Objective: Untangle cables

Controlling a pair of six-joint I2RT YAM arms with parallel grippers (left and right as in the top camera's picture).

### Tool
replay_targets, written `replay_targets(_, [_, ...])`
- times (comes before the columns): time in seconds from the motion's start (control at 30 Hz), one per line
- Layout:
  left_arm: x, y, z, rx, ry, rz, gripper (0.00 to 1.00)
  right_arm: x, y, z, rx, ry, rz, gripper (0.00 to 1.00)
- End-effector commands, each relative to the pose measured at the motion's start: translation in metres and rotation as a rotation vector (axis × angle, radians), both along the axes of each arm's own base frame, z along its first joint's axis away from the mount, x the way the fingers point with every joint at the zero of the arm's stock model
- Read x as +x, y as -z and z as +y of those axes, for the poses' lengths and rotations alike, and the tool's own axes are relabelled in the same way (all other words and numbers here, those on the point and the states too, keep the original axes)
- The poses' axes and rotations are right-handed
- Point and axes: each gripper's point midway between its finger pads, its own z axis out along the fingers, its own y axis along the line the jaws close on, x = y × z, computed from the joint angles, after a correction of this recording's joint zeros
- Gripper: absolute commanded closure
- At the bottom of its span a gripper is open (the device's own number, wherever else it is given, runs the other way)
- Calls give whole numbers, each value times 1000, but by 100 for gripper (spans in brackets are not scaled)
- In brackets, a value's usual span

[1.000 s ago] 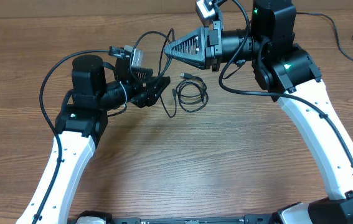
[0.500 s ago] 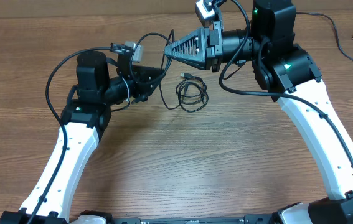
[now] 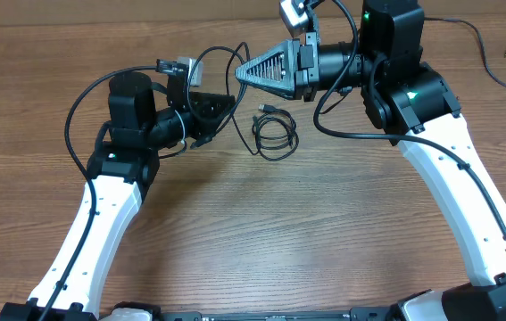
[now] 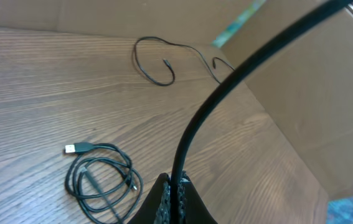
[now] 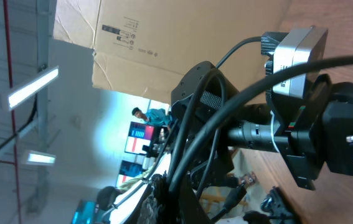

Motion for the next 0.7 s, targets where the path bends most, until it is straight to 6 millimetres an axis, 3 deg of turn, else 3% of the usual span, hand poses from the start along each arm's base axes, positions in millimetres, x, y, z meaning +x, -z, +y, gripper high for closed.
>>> replay_targets(0.0, [12,-1,17,17,-89,9,96,-5,-14,-4,16,-2,-127,95])
replay_targets(0.1, [19,12,37,37,-200,86,96,4,-11,-10,4,33,-187,85])
replay_targets(0.27, [19,30,59,71,-285,164,96,39,15,-38,-104,205,-172,71])
replay_targets(0.53, [18,31,61,76,-285,168,96,72,74,-84,-378,442,-112,48])
replay_targets(0.67, [17,26,60,73,-284,156,96,82,105,-109,-549,579,-41,47])
